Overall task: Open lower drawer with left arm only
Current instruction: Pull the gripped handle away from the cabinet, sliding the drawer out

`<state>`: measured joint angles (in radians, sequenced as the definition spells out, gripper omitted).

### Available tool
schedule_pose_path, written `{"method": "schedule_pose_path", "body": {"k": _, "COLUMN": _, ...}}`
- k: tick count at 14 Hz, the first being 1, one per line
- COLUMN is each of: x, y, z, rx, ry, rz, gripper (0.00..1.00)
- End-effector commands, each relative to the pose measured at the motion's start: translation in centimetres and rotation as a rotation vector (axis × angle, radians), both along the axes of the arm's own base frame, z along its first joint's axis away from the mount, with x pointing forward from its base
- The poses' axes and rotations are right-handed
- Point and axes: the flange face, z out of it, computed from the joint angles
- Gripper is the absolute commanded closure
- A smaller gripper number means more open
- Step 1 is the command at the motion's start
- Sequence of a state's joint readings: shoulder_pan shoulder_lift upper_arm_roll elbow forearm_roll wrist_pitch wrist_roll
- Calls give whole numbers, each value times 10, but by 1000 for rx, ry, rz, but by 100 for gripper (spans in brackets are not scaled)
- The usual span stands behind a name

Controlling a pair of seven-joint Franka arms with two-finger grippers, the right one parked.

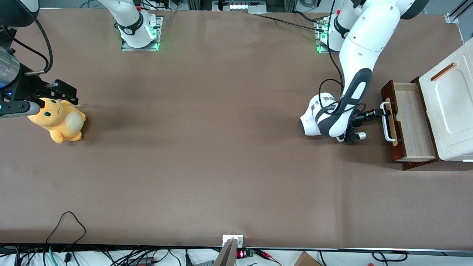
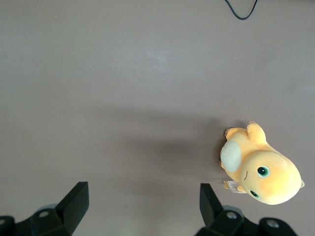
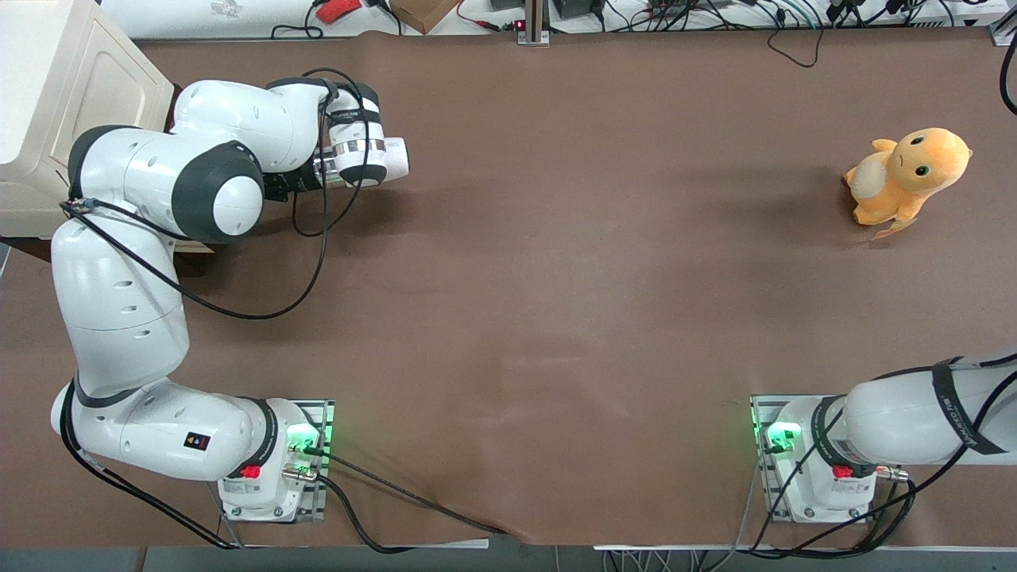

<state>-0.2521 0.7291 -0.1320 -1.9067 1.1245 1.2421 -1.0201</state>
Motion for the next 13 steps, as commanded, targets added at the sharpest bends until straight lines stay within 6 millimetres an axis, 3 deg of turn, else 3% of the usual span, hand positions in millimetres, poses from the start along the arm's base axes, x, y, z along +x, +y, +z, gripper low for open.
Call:
{"method": "schedule_pose_path", "body": {"k": 1, "x": -25, "y": -28, "z": 3, "rx": 25, "ry": 38, "rz": 64, "gripper": 82}}
{"method": "schedule_pose_path", "body": {"k": 3, "x": -25, "y": -26, "z": 4, "rx": 24, "ry": 38, "rz": 69, "gripper": 81}}
{"method": "schedule_pose_path", "body": {"k": 4, "x": -24, "y": -25, "z": 4, "rx": 23, "ry": 44, "rz": 71, "gripper": 73}}
{"method": "schedule_pose_path", "body": {"k": 6, "x": -24, "y": -24, "z": 4, "rx": 19, "ry": 64, "rz": 75, "gripper": 1}}
{"method": "schedule_pose_path", "body": {"k": 13, "x": -15, "y": -13, "z": 11, "rx": 3, "ry": 72, "rz": 105, "gripper": 0}}
